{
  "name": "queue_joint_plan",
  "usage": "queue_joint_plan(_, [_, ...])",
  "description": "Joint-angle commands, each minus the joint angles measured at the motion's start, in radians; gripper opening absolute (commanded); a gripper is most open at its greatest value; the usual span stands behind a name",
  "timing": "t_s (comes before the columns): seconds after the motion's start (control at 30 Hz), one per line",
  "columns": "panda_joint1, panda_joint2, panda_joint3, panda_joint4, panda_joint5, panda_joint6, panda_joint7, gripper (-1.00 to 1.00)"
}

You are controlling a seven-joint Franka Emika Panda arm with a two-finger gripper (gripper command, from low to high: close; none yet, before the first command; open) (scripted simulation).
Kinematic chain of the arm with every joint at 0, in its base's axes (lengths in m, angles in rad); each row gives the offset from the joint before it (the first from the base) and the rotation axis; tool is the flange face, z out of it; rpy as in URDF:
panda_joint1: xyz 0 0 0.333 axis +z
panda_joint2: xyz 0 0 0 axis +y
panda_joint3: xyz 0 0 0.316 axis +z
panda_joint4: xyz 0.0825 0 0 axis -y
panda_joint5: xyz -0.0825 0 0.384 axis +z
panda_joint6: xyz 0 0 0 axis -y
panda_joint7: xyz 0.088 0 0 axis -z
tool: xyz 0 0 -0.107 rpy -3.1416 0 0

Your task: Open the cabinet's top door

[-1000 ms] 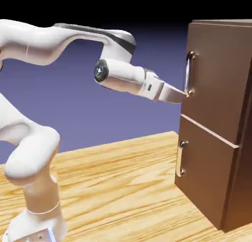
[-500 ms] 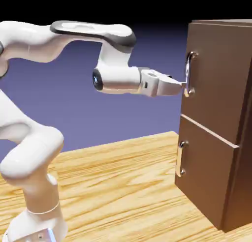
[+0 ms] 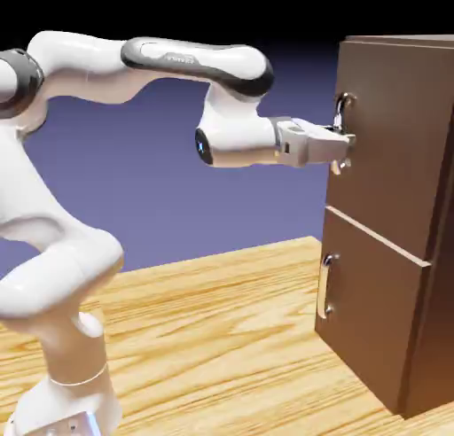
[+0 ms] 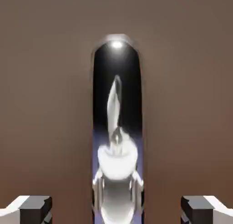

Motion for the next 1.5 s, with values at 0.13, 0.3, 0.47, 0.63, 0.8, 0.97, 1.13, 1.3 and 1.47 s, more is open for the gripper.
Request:
queue_joint_plan(0.13, [0.155, -0.042, -0.167, -0.112, -0.218, -0.098, 0.136, -1.0])
queue_joint_plan(0.3, [0.255, -0.102, -0.317, -0.216, -0.435, -0.224, 0.261, -1.0])
queue_joint_plan(0.47, [0.303, -0.159, -0.463, -0.3, -0.653, -0.381, 0.363, -1.0])
queue_joint_plan(0.63, [0.308, -0.191, -0.616, -0.349, -0.87, -0.574, 0.432, -1.0])
queue_joint_plan(0.8, [0.292, -0.172, -0.773, -0.347, -1.076, -0.791, 0.464, -1.0])
queue_joint_plan(0.97, [0.28, -0.099, -0.919, -0.293, -1.251, -1.008, 0.465, -1.0])
queue_joint_plan(1.13, [0.285, 0.017, -1.05, -0.193, -1.391, -1.226, 0.445, -1.0])
queue_joint_plan(1.3, [0.306, 0.161, -1.164, -0.058, -1.493, -1.443, 0.412, -1.0])
queue_joint_plan(1.47, [0.328, 0.325, -1.255, 0.1, -1.556, -1.66, 0.368, -1.0])
